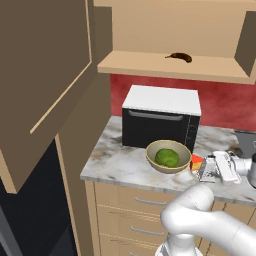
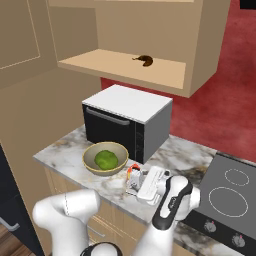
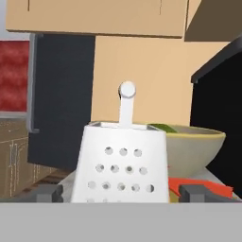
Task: Pick the cheese from the fridge and the cheese grater from the cabinet and place them next to the salad bowl.
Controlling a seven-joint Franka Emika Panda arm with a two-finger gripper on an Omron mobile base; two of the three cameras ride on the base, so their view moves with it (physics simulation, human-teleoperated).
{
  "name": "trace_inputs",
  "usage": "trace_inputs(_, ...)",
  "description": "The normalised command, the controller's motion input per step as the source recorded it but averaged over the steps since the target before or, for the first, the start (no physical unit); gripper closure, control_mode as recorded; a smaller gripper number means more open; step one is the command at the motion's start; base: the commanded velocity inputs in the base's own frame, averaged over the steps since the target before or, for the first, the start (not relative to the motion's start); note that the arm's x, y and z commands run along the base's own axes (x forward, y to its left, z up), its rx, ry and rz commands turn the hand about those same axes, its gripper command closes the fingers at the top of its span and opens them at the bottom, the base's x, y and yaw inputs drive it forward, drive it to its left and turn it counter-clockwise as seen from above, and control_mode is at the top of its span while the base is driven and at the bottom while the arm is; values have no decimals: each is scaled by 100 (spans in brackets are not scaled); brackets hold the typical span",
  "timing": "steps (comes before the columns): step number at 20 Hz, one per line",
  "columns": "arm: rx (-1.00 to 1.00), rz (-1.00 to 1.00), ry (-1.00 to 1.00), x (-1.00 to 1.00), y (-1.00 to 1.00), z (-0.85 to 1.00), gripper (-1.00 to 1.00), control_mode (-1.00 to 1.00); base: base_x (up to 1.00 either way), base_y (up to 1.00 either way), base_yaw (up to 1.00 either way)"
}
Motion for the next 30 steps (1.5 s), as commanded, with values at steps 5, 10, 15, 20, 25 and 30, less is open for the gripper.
trace_inputs(5,0,-1,10,0,-21,12,-100,-100,0,0,0)
trace_inputs(10,0,-2,10,-1,-27,15,-100,-100,0,0,0)
trace_inputs(15,0,-5,2,-18,-27,0,-100,-100,0,0,0)
trace_inputs(20,-3,-7,0,-36,-29,10,-100,-100,0,0,0)
trace_inputs(25,-11,-11,4,-46,-29,31,-100,-100,0,0,0)
trace_inputs(30,-38,-11,5,-49,-1,27,-100,-100,0,0,0)
